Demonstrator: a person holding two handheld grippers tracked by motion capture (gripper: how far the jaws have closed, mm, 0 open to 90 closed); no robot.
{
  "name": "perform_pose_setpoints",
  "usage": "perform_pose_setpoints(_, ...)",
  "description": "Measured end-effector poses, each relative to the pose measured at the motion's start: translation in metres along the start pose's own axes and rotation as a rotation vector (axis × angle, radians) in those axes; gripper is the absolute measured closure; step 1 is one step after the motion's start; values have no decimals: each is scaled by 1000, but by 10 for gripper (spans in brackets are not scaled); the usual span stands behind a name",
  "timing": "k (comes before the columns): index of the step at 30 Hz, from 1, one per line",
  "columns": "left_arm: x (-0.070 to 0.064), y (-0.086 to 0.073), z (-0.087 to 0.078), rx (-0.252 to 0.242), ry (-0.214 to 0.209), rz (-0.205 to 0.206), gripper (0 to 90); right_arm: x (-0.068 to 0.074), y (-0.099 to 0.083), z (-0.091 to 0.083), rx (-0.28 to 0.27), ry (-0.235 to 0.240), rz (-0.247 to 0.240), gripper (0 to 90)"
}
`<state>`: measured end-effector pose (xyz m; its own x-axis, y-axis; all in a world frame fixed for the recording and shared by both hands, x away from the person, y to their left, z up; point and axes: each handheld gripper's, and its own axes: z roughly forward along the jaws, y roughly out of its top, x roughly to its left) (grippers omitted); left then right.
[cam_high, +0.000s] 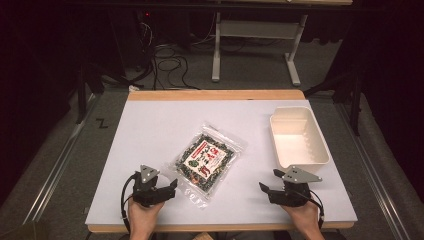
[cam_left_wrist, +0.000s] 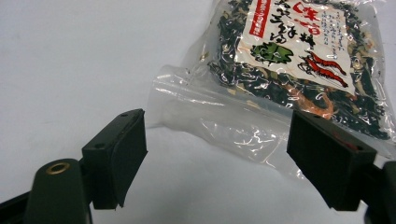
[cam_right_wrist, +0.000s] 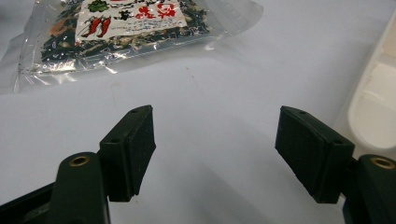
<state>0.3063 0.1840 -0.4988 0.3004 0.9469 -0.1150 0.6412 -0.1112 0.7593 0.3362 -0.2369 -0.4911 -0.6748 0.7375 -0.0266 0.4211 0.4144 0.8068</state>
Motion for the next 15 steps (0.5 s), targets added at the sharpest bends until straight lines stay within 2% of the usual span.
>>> perform_pose_setpoints(5, -3, -1, 1, 11, -11, 7, 198, 3, 1, 3, 7, 2, -29, 292)
perform_pose_setpoints(10, -6, 0, 3, 28, -24, 10, 178, 2, 1, 4, 5, -8, -21, 290)
perform_pose_setpoints(15, -7, 2, 3, 12, -33, 13, 168, 2, 0, 2, 7, -24, -31, 290)
